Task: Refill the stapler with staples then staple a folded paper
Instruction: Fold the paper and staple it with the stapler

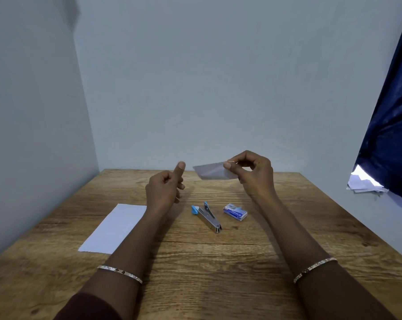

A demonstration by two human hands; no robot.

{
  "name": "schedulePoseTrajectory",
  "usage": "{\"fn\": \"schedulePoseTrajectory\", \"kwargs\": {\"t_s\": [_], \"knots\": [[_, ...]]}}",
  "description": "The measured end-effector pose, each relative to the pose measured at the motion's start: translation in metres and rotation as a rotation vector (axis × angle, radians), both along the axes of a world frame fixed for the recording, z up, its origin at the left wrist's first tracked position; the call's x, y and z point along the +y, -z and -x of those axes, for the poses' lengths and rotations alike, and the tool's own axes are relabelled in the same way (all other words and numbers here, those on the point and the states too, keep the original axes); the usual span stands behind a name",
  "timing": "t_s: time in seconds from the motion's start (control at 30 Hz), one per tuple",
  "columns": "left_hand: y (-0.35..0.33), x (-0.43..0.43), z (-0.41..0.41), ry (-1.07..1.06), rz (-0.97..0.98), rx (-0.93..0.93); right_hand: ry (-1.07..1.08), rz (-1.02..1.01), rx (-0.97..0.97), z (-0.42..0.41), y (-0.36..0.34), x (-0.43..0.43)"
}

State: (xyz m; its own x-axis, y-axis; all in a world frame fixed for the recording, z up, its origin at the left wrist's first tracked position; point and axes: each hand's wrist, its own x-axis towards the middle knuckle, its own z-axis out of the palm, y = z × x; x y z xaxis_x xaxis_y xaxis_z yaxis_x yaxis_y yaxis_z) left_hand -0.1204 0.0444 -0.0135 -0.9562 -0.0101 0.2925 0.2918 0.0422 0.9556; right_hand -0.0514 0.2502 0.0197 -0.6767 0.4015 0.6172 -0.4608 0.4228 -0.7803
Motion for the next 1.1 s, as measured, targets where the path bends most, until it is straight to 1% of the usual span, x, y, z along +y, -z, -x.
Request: {"fn": "schedulePoseTrajectory", "kwargs": {"t_s": [0.07, 0.13, 0.23, 0.33, 0.4, 0.47, 0.5, 0.6, 0.63, 0.7, 0.73, 0.83, 0.9, 0.93, 1.0, 1.1], "knots": [[-0.001, 0.001, -0.002, 0.100, -0.032, -0.164, -0.021, -0.016, 0.009, 0.000, 0.000, 0.002], [-0.001, 0.003, -0.002, 0.235, -0.030, -0.307, -0.074, -0.025, -0.029, 0.000, 0.001, 0.002], [0.000, 0.004, 0.002, 0.393, -0.066, -0.418, -0.182, -0.048, -0.085, -0.001, 0.003, -0.001], [-0.001, 0.002, 0.006, 0.412, -0.150, -0.476, -0.313, -0.096, -0.182, -0.006, 0.001, -0.003], [0.000, 0.001, 0.008, 0.381, -0.237, -0.471, -0.342, -0.196, -0.260, -0.008, 0.000, -0.003], [0.001, 0.000, 0.006, 0.355, -0.278, -0.453, -0.320, -0.226, -0.299, -0.009, -0.001, -0.005], [0.002, 0.001, 0.006, 0.342, -0.275, -0.448, -0.269, -0.213, -0.299, -0.009, 0.000, -0.007], [0.000, 0.001, 0.006, 0.297, -0.265, -0.413, 0.017, -0.219, -0.250, -0.008, 0.004, -0.012], [0.000, 0.000, 0.007, 0.278, -0.277, -0.390, 0.069, -0.213, -0.236, -0.006, 0.005, -0.012], [0.000, -0.003, 0.010, 0.249, -0.303, -0.351, 0.067, -0.221, -0.268, -0.005, 0.005, -0.014], [0.000, -0.004, 0.011, 0.243, -0.312, -0.335, 0.045, -0.284, -0.325, -0.005, 0.006, -0.017], [0.001, -0.005, 0.012, 0.236, -0.326, -0.305, 0.020, -0.637, -0.612, -0.007, 0.014, -0.034], [0.002, -0.005, 0.012, 0.221, -0.331, -0.296, 0.063, -0.828, -0.711, -0.007, 0.019, -0.046], [0.002, -0.005, 0.012, 0.216, -0.340, -0.292, 0.075, -0.873, -0.738, -0.006, 0.021, -0.050], [0.003, -0.005, 0.013, 0.216, -0.370, -0.290, 0.093, -0.879, -0.764, -0.004, 0.025, -0.054], [0.003, -0.005, 0.014, 0.228, -0.406, -0.290, 0.145, -0.801, -0.739, -0.002, 0.030, -0.055]]}}
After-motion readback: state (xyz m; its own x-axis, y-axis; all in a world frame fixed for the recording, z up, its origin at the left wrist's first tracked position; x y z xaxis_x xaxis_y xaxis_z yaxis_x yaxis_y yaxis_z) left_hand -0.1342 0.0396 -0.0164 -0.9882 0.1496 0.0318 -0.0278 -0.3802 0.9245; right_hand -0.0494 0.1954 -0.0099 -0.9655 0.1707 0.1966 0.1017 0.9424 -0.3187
